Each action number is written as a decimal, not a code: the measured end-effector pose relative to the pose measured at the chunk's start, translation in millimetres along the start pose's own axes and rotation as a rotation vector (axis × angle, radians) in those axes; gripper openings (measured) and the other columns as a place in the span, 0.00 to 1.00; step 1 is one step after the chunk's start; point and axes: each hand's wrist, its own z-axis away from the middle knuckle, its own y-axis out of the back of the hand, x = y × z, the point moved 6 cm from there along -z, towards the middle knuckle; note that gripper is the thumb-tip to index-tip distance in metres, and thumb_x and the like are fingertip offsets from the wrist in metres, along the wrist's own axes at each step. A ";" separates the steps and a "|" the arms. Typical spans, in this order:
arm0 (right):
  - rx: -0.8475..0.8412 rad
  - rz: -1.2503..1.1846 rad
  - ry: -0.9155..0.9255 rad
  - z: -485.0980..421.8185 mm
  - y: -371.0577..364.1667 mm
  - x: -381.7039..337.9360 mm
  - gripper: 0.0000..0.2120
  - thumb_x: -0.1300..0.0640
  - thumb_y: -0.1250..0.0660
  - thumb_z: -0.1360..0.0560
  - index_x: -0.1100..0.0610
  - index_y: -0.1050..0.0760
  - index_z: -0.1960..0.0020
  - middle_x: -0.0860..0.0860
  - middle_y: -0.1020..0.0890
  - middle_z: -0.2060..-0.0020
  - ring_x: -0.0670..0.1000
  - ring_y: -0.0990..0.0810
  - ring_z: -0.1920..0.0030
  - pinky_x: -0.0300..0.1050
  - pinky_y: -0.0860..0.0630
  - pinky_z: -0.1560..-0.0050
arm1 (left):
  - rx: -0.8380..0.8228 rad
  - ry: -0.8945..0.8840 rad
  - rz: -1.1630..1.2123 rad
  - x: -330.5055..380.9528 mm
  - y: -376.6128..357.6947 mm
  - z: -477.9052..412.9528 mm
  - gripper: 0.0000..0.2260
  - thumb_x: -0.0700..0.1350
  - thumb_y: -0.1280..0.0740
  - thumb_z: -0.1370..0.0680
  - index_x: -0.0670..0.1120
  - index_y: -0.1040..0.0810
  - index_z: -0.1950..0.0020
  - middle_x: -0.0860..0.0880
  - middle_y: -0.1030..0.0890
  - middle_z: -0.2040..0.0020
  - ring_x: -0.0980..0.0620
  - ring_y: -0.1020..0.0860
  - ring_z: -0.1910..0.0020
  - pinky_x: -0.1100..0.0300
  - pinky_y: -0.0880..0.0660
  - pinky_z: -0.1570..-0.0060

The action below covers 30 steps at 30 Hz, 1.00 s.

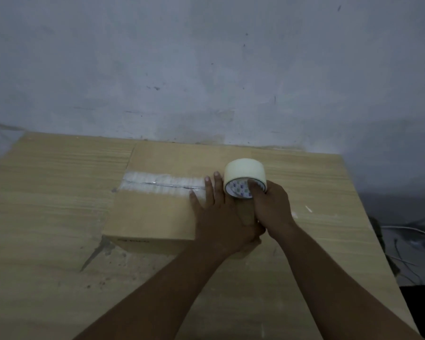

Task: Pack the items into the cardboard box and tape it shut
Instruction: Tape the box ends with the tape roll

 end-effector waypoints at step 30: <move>-0.238 -0.066 0.039 -12.3 8.1 11.5 0.12 0.53 0.40 0.21 0.59 0.23 0.56 0.51 0.23 0.67 0.54 0.22 0.62 0.50 0.23 0.64 | -0.010 -0.042 0.081 8.2 2.3 5.7 0.40 0.67 0.47 0.30 0.61 0.61 0.22 0.59 0.58 0.21 0.55 0.67 0.24 0.40 0.61 0.26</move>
